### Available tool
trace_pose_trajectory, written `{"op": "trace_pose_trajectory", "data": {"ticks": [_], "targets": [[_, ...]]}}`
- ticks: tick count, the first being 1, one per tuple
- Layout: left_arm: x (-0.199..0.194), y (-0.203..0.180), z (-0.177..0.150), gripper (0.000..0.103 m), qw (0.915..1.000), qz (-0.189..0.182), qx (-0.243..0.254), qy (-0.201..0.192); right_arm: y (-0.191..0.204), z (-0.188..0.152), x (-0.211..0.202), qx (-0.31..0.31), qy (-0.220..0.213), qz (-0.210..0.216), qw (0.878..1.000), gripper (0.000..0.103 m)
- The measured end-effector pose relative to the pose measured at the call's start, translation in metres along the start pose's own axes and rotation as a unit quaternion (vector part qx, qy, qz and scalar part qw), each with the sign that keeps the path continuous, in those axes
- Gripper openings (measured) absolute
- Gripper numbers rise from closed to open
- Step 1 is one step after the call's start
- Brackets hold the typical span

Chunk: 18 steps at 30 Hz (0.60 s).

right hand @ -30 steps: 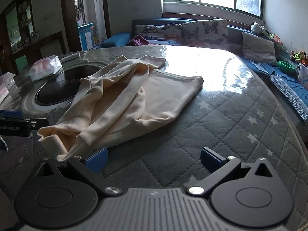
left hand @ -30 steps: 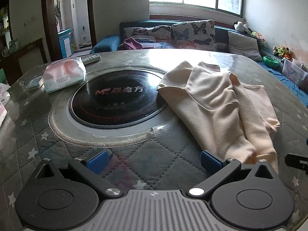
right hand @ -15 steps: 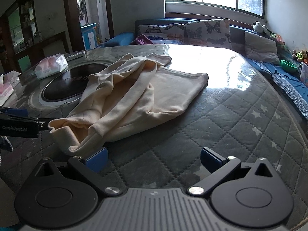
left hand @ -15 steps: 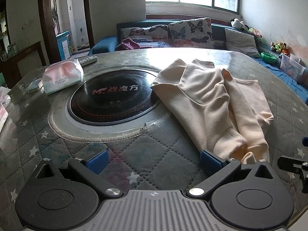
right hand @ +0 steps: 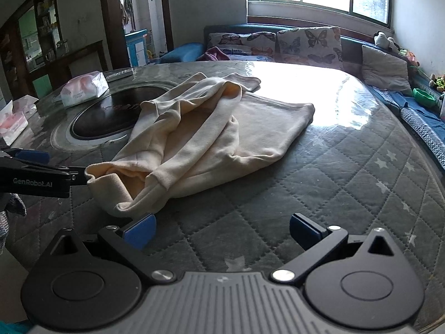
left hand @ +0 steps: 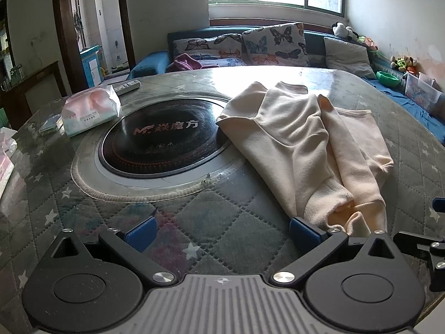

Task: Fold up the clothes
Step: 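Move both tools over the crumpled cream sweatshirt, approaching its edges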

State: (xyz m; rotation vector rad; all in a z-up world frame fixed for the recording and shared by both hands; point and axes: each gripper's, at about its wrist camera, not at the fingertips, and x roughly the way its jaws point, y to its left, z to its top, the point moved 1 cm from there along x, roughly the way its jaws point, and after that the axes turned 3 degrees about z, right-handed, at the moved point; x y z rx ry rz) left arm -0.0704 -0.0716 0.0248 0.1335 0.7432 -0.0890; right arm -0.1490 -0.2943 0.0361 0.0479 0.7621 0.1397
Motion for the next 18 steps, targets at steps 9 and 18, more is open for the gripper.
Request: {"op": "trace_pose_trajectory", "data": {"ticks": [9, 18], "targets": [[0.0002, -0.0014, 0.0005, 0.103, 1.0000, 0.001, 0.002, 0.002, 0.0024, 0.0014, 0.0021, -0.002, 0.002, 0.004, 1.000, 0.103], [0.0016, -0.0028, 0.0025, 0.103, 1.0000, 0.000, 0.005, 0.003, 0.0044, 0.0043, 0.0049, -0.004, 0.003, 0.009, 1.000, 0.103]]}}
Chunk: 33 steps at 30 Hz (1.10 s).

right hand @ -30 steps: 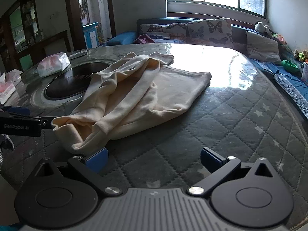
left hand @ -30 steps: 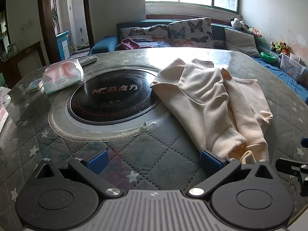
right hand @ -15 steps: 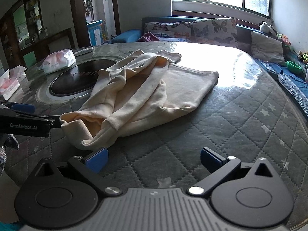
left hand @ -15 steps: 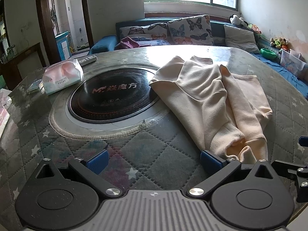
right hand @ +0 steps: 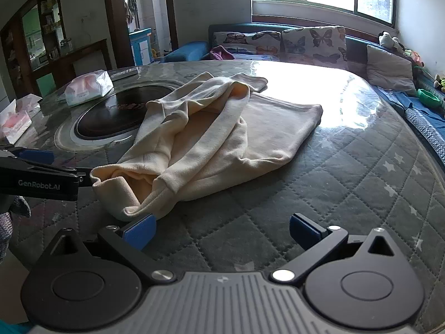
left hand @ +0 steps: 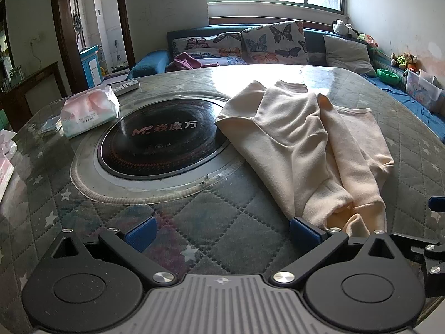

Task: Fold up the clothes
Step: 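Move both tools over the crumpled cream sweatshirt, approaching its edges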

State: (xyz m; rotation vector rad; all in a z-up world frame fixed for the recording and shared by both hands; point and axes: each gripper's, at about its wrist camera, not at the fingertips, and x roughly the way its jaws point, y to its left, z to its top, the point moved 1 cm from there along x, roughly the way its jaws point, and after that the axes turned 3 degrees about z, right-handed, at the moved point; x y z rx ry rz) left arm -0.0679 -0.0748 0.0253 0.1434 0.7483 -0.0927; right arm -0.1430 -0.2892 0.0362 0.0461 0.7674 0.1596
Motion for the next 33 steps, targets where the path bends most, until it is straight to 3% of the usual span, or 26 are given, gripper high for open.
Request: {"op": "trace_pose_trajectory", "data": {"ticks": [33], "targets": [[0.0016, -0.0023, 0.0031, 0.103, 1.0000, -0.001, 0.008, 0.003, 0.0019, 0.0036, -0.0012, -0.003, -0.003, 0.001, 1.000, 0.103]]}}
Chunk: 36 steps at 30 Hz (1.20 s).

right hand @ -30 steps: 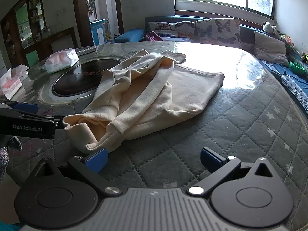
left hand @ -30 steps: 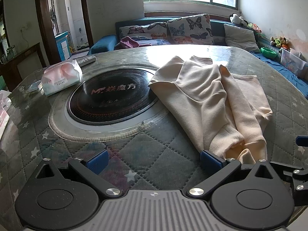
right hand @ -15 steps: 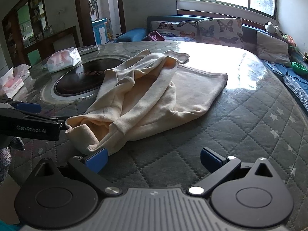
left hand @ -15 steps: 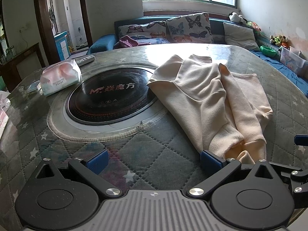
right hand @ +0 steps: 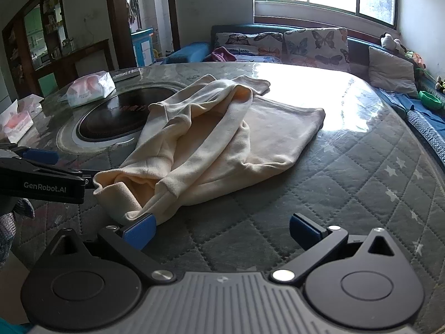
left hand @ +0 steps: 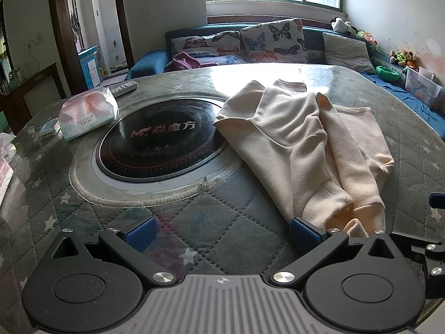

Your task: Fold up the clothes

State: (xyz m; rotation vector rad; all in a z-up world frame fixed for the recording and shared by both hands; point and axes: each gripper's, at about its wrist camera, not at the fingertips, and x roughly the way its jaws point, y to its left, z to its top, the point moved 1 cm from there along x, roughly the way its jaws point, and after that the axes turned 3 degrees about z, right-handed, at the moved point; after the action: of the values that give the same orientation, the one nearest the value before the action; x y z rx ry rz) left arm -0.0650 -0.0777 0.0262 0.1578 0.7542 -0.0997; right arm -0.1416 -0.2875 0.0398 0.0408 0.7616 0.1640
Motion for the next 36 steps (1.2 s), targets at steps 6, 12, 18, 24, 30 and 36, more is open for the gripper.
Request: {"op": "trace_pose_trajectory", "data": {"ticks": [6, 12, 18, 24, 30, 36], "targets": [[-0.002, 0.000, 0.001, 0.103, 1.0000, -0.001, 0.002, -0.002, -0.001, 0.001, -0.003, -0.001, -0.004, -0.002, 1.000, 0.103], [-0.003, 0.000, 0.004, 0.103, 0.9999, 0.000, 0.006, -0.008, -0.001, 0.007, -0.005, -0.009, -0.012, -0.005, 1.000, 0.103], [-0.003, 0.000, 0.012, 0.103, 0.9996, 0.001, 0.018, -0.020, -0.006, 0.019, -0.003, -0.015, -0.018, -0.008, 1.000, 0.102], [0.000, 0.000, 0.029, 0.103, 0.9988, -0.005, 0.030, -0.039, -0.014, 0.035, 0.006, -0.016, -0.023, -0.010, 1.000, 0.098], [0.010, -0.011, 0.053, 0.101, 0.9965, -0.031, 0.051, -0.059, -0.023, 0.049, 0.019, -0.014, -0.024, -0.009, 1.000, 0.094], [0.030, -0.035, 0.075, 0.089, 0.9917, -0.070, 0.082, -0.071, -0.037, 0.065, 0.038, -0.005, -0.023, -0.004, 1.000, 0.089]]}}
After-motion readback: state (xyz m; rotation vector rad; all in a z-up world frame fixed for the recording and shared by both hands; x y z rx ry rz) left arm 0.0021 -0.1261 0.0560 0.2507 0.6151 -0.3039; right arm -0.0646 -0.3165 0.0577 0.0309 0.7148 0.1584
